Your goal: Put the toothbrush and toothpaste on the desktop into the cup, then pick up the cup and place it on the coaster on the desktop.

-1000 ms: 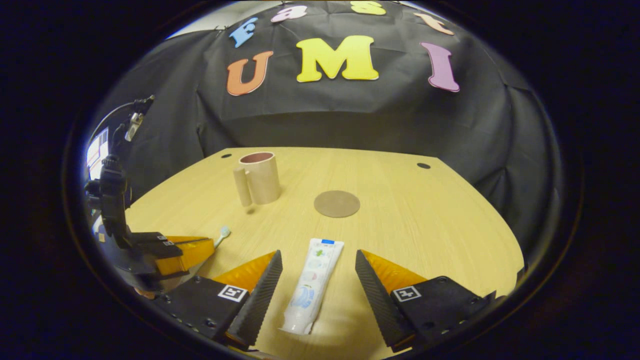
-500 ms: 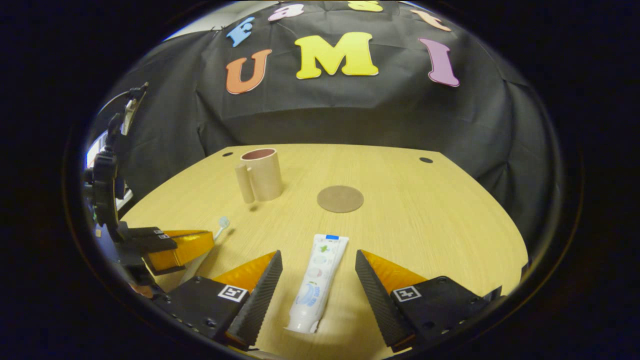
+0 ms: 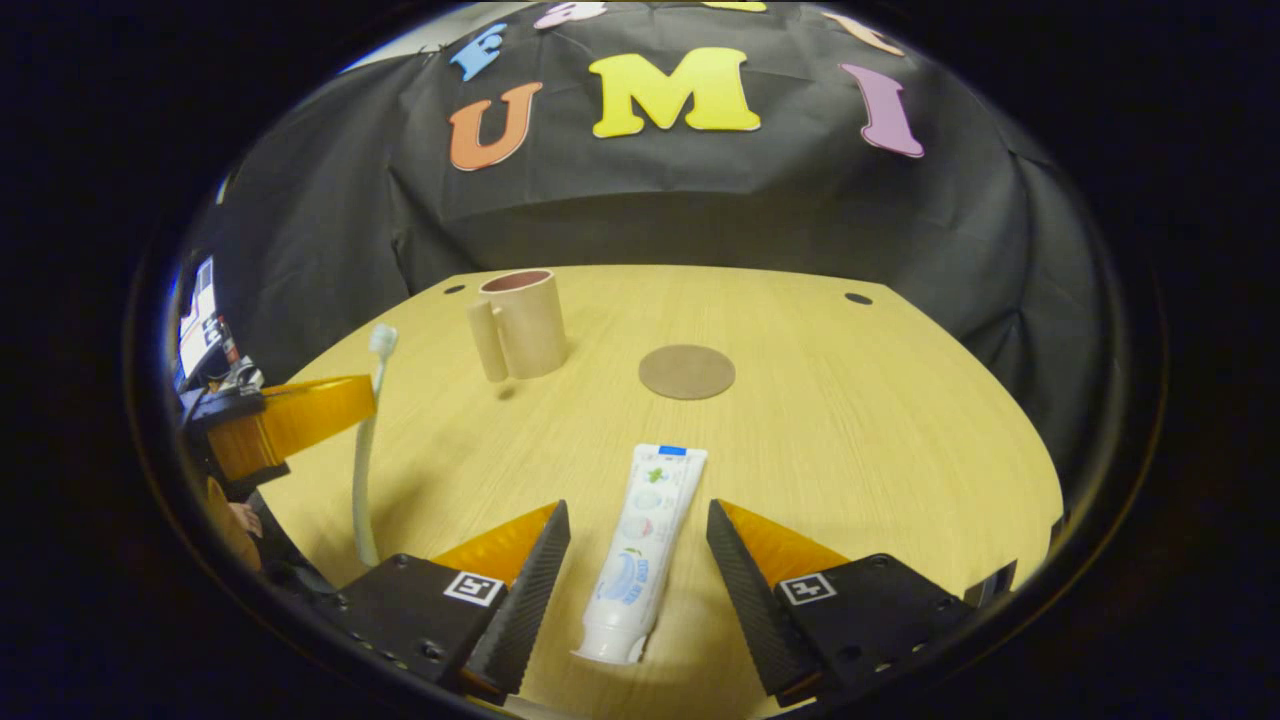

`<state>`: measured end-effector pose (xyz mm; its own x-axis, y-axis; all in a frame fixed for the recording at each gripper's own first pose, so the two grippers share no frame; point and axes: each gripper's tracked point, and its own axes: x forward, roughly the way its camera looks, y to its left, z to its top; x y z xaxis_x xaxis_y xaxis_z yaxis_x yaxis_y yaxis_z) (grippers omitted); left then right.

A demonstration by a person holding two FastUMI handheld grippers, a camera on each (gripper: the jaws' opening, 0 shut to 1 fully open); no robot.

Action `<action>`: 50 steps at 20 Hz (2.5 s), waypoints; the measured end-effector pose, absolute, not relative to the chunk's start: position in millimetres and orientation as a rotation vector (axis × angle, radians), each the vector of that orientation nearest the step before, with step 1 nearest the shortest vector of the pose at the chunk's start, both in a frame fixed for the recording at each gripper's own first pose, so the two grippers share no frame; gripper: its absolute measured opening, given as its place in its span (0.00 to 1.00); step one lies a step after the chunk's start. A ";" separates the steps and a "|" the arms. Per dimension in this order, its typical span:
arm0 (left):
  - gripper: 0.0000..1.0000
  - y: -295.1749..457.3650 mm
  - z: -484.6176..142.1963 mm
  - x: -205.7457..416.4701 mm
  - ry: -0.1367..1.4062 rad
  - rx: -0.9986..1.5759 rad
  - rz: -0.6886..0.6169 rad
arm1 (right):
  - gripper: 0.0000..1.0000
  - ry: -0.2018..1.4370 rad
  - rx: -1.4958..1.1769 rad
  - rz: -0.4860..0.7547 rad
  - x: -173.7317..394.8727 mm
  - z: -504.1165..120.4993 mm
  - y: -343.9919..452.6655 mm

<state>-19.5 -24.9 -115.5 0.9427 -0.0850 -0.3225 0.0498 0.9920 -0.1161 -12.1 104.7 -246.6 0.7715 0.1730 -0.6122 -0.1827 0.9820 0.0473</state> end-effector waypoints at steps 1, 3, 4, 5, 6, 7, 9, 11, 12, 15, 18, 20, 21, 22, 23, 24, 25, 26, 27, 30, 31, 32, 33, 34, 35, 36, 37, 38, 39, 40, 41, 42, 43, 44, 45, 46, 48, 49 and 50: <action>0.03 -25.6 -108.8 -21.1 0.313 -0.095 -0.069 | 0.84 0.671 -0.010 0.188 -11.3 -249.6 103.8; 0.03 -26.5 -97.1 -22.7 0.276 -0.072 -0.067 | 0.79 0.700 0.012 0.189 -12.7 -256.7 105.0; 0.03 -27.0 -92.7 -23.1 0.260 -0.064 -0.066 | 0.77 0.717 0.023 0.187 -12.4 -260.2 105.2; 0.03 -27.2 -88.6 -23.3 0.247 -0.059 -0.063 | 0.73 0.732 0.040 0.190 -12.6 -265.0 106.5; 0.03 -27.0 -85.1 -23.2 0.236 -0.054 -0.060 | 0.71 0.752 0.059 0.190 -12.3 -268.8 107.4; 0.03 -27.8 -82.5 -23.1 0.223 -0.049 -0.058 | 0.68 0.756 0.069 0.193 -11.9 -269.3 107.5; 0.03 -26.7 -77.0 -22.7 0.204 -0.045 -0.050 | 0.64 0.755 0.071 0.171 -7.8 -270.6 102.3; 0.03 -26.6 -74.0 -22.7 0.192 -0.052 -0.053 | 0.52 0.756 0.092 0.173 -8.3 -270.5 102.1; 0.03 -31.7 -71.8 -22.9 0.191 -0.055 -0.057 | 0.46 0.760 0.097 0.171 -8.9 -270.8 99.6; 0.03 -37.4 -78.7 -22.9 0.218 -0.078 -0.076 | 0.38 0.755 0.105 0.188 -8.4 -270.3 99.4; 0.03 -46.5 -98.8 -21.8 0.296 -0.116 -0.113 | 0.34 0.746 0.109 0.203 -7.8 -270.1 99.9; 0.03 -54.2 -116.5 -22.2 0.361 -0.153 -0.138 | 0.34 0.732 0.110 0.212 -7.6 -269.2 102.2; 0.03 -58.4 -125.1 -22.3 0.392 -0.167 -0.147 | 0.34 0.727 0.103 0.215 -8.1 -269.4 103.6; 0.04 -63.1 -131.5 -21.1 0.418 -0.176 -0.157 | 0.34 0.719 0.097 0.214 -7.5 -268.5 102.9; 0.04 -67.0 -139.0 -20.2 0.442 -0.180 -0.168 | 0.34 0.714 0.095 0.213 -7.5 -268.9 103.5; 0.04 -71.5 -145.7 -20.2 0.467 -0.183 -0.179 | 0.34 0.711 0.093 0.214 -7.3 -268.6 103.8; 0.05 -77.0 -151.8 -19.9 0.485 -0.188 -0.190 | 0.34 0.710 0.097 0.214 -7.5 -268.5 103.2; 0.07 -81.6 -157.6 -18.5 0.502 -0.189 -0.198 | 0.34 0.710 0.103 0.216 -7.6 -268.4 103.1; 0.11 -84.2 -160.9 -18.4 0.515 -0.187 -0.203 | 0.34 0.711 0.109 0.216 -7.7 -268.6 102.1; 0.39 -95.5 -158.3 -16.6 0.499 -0.144 -0.237 | 0.34 0.708 0.111 0.224 -7.5 -268.5 103.0; 0.45 -100.1 -161.8 -15.6 0.509 -0.128 -0.246 | 0.34 0.707 0.106 0.226 -8.2 -269.0 103.5; 0.57 -104.1 -164.7 -14.7 0.520 -0.115 -0.252 | 0.34 0.704 0.104 0.229 -8.1 -268.6 103.6; 0.60 -106.6 -168.8 -13.8 0.538 -0.103 -0.251 | 0.34 0.702 0.101 0.232 -9.1 -268.3 104.7; 0.63 -109.6 -173.9 -13.8 0.556 -0.096 -0.253 | 0.34 0.700 0.099 0.234 -9.2 -267.9 105.0; 0.62 -113.7 -177.7 -12.4 0.571 -0.099 -0.264 | 0.34 0.700 0.098 0.229 -8.5 -268.1 101.6; 0.62 -111.8 -181.8 -14.4 0.589 -0.111 -0.265 | 0.34 0.699 0.109 0.228 -9.1 -268.2 100.4; 0.62 -109.8 -185.9 -13.8 0.605 -0.110 -0.263 | 0.34 0.703 0.120 0.226 -8.9 -267.4 99.4; 0.63 -108.7 -188.4 -14.7 0.611 -0.109 -0.268 | 0.34 0.706 0.124 0.224 -9.1 -267.5 98.1; 0.63 -109.9 -190.7 -15.2 0.619 -0.112 -0.277 | 0.31 0.705 0.125 0.222 -8.7 -267.3 96.7; 0.62 -110.3 -194.7 -15.8 0.629 -0.116 -0.286 | 0.34 0.702 0.129 0.221 -8.2 -265.7 94.8; 0.61 -110.1 -197.8 -15.1 0.639 -0.117 -0.290 | 0.34 0.698 0.136 0.220 -8.7 -264.4 93.9; 0.61 -108.9 -200.9 -14.2 0.644 -0.115 -0.289 | 0.34 0.695 0.142 0.219 -8.4 -262.8 92.8; 0.60 -107.8 -203.5 -13.0 0.650 -0.111 -0.286 | 0.34 0.693 0.145 0.218 -8.6 -262.6 91.0; 0.59 -105.7 -206.4 -12.6 0.658 -0.109 -0.281 | 0.34 0.693 0.150 0.214 -7.8 -262.2 88.9; 0.58 -103.3 -207.4 -13.0 0.660 -0.105 -0.278 | 0.33 0.695 0.156 0.212 -7.9 -262.7 87.5; 0.56 -101.4 -207.5 -13.1 0.659 -0.096 -0.279 | 0.34 0.697 0.163 0.210 -7.7 -262.9 86.0; 0.43 -99.2 -208.2 -13.8 0.665 -0.092 -0.279 | 0.34 0.697 0.172 0.202 -6.8 -262.0 83.4; 0.37 -95.4 -209.2 -12.3 0.660 -0.080 -0.267 | 0.34 0.694 0.174 0.201 -7.3 -261.4 82.9; 0.24 -91.7 -210.3 -11.3 0.656 -0.070 -0.256 | 0.34 0.690 0.174 0.202 -7.1 -259.9 83.0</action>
<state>-11.3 -91.7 -210.3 0.7624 -0.2568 -0.5939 0.2128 0.9663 -0.1445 -7.1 83.0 -259.9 0.7533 0.2412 -0.6118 -0.1267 0.9661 0.2249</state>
